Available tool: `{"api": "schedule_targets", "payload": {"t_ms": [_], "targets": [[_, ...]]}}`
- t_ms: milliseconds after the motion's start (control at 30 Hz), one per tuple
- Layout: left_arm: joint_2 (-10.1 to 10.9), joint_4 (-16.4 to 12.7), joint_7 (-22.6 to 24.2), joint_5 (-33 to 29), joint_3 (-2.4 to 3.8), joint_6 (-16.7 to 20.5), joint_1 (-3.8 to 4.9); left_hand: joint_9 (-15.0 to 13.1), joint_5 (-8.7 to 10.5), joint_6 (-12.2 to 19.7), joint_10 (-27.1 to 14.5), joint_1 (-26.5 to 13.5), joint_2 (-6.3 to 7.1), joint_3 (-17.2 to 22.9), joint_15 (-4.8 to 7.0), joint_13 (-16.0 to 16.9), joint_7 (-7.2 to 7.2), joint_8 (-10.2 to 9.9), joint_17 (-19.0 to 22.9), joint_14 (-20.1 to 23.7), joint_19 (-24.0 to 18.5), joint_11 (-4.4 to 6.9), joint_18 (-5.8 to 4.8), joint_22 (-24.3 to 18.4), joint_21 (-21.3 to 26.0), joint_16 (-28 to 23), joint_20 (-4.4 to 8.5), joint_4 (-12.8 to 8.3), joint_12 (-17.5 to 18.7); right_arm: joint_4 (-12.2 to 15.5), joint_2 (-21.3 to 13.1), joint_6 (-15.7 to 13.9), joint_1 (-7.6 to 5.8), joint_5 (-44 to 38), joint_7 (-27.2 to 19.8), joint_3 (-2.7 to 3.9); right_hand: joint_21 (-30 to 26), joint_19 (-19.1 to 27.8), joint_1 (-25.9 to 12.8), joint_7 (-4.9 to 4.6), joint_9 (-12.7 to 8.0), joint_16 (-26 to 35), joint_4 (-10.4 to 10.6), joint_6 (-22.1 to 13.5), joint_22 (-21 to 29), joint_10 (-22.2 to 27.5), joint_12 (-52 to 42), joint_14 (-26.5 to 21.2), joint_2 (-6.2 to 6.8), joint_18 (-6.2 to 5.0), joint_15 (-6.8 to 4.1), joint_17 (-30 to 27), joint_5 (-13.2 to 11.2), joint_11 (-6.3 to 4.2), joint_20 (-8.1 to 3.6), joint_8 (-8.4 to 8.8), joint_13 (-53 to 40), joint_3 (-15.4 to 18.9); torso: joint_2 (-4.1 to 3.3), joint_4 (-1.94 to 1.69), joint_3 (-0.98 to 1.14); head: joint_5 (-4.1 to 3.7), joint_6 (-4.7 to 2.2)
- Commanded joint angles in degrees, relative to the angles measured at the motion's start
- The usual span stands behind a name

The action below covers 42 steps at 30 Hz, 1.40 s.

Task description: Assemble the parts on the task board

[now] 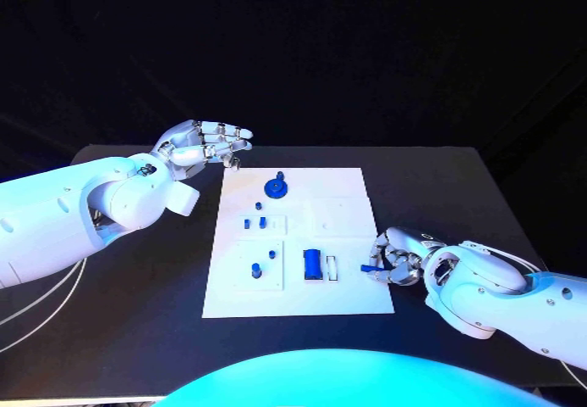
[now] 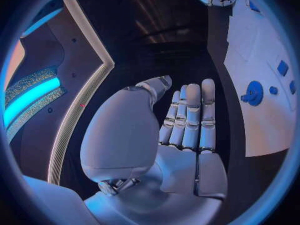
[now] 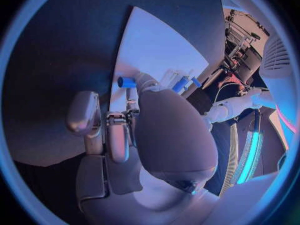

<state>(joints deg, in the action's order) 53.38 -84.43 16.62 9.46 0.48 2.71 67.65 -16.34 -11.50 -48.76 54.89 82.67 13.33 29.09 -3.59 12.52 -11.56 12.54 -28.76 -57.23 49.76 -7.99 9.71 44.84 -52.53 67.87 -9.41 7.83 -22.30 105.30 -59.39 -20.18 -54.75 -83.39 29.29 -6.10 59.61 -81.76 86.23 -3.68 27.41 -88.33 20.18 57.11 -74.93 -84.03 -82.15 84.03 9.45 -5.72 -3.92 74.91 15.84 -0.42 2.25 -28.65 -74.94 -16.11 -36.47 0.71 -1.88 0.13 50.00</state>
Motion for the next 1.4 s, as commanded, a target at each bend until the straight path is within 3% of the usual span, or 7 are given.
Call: {"api": "schedule_targets", "payload": {"t_ms": [33,267,400,567,767,867,1400], "targets": [[0.01,-0.18,0.36,-0.37,0.03,-0.84,0.01,0.08,-0.14,0.44,-0.53,-0.33,-0.23,-0.27,-0.3,0.05,-0.13,0.39,0.02,0.25,0.45,0.06,0.84,-0.06,0.32,-0.17,-0.07,-0.08,-0.14,0.21,-0.03,0.75,0.55,-0.55,2.52,-0.56,0.43,-0.33,-4.0,0.06,1.26,-0.1,-9.08,-0.71,-3.34,-1.38,0.06,5.01,1.65,0.57,-0.35,10.23,0.96,-0.41,-0.34,-1.18,-8.5,-12.25,0.0,0.03,-0.02,0.03,0.0],[-0.06,-0.15,0.32,-0.37,0.03,-0.81,0.01,0.08,-0.14,0.44,-0.53,-0.33,-0.23,-0.27,-0.3,0.05,-0.13,0.39,0.02,0.25,0.45,0.06,0.84,-0.06,0.32,-0.17,-0.07,-0.08,-0.14,2.2,0.2,-2.11,-1.8,6.07,1.56,-0.44,0.88,-0.61,-8.62,0.38,2.94,-0.21,-11.08,-1.59,-3.91,-1.71,-0.16,5.09,1.71,0.67,-0.55,10.59,1.83,-0.54,-0.45,-2.54,-8.73,-16.59,-0.01,0.04,0.02,0.05,0.0],[-0.12,-0.14,0.31,-0.37,0.03,-0.84,0.01,0.08,-0.14,0.44,-0.53,-0.33,-0.23,-0.27,-0.3,0.05,-0.13,0.39,0.02,0.25,0.45,0.06,0.84,-0.06,0.32,-0.17,-0.07,-0.08,-0.14,3.28,1.16,-3.78,-3.32,11.33,0.47,-0.41,0.77,-0.63,-10.89,0.39,3.27,-0.23,-11.06,-1.82,-4.0,-1.74,-0.17,5.1,1.53,0.67,-0.54,10.64,2.33,-0.54,-0.45,-2.71,-8.78,-17.66,-0.04,-0.02,0.04,0.05,0.0],[-0.19,-0.16,0.28,-0.37,0.03,-0.89,0.01,0.08,-0.16,0.42,-0.54,-0.21,-0.28,-0.25,-0.28,0.07,-0.12,0.45,0.02,0.26,0.48,0.08,0.85,-0.09,0.36,-0.17,-0.06,-0.11,-0.21,3.48,2.95,-3.9,-4.06,15.64,-0.16,-0.4,0.51,-0.62,-13.65,0.43,3.39,-0.23,-10.38,-1.77,-4.03,-1.78,-0.24,5.1,1.45,0.65,-0.53,10.64,2.39,-0.55,-0.43,-2.68,-8.86,-18.13,-0.07,-0.08,0.01,-0.02,0.0],[-0.08,-0.28,0.14,-0.34,0.03,-0.94,0.02,0.08,-0.16,0.42,-0.54,-0.21,-0.28,-0.25,-0.28,0.07,-0.12,0.45,0.02,0.26,0.48,0.08,0.85,-0.09,0.36,-0.17,-0.06,-0.11,-0.21,2.05,4.94,-2.79,-4.04,18.49,-0.21,-0.45,0.32,-0.64,-15.98,0.46,3.37,-0.21,-9.5,-1.56,-4.06,-1.75,-0.17,5.09,1.37,0.64,-0.54,10.59,2.78,-0.56,-0.43,-2.52,-8.85,-18.26,-0.11,0.07,0.03,0.18,0.0],[-0.05,-0.3,0.12,-0.33,0.03,-0.95,0.02,0.08,-0.16,0.42,-0.54,-0.21,-0.28,-0.25,-0.28,0.07,-0.12,0.45,0.02,0.26,0.48,0.08,0.85,-0.09,0.36,-0.17,-0.06,-0.11,-0.21,1.3,5.91,-2.04,-3.8,19.28,-0.25,-0.48,0.08,-0.66,-17.77,0.51,3.46,-0.2,-9.26,-1.29,-4.09,-1.78,-0.18,5.09,1.57,0.62,-0.59,10.58,6.8,-0.62,-0.48,-2.5,-8.89,-17.27,-0.07,0.13,0.05,0.22,0.0],[0.0,-0.39,-0.08,-0.3,0.03,-1.35,0.02,0.08,-0.16,0.42,-0.54,-0.21,-0.28,-0.25,-0.28,0.07,-0.12,0.45,0.02,0.26,0.48,0.08,0.85,-0.09,0.36,-0.17,-0.06,-0.11,-0.21,-1.75,8.94,0.4,-3.04,18.38,0.96,-0.6,-0.18,-0.77,-21.17,0.56,3.32,-0.18,-7.21,-0.59,-4.17,-2.04,-0.62,5.08,1.35,0.62,-0.58,10.53,5.51,-0.61,-0.45,-2.23,-9.29,-14.66,-0.02,0.07,0.04,0.2,0.0]]}}
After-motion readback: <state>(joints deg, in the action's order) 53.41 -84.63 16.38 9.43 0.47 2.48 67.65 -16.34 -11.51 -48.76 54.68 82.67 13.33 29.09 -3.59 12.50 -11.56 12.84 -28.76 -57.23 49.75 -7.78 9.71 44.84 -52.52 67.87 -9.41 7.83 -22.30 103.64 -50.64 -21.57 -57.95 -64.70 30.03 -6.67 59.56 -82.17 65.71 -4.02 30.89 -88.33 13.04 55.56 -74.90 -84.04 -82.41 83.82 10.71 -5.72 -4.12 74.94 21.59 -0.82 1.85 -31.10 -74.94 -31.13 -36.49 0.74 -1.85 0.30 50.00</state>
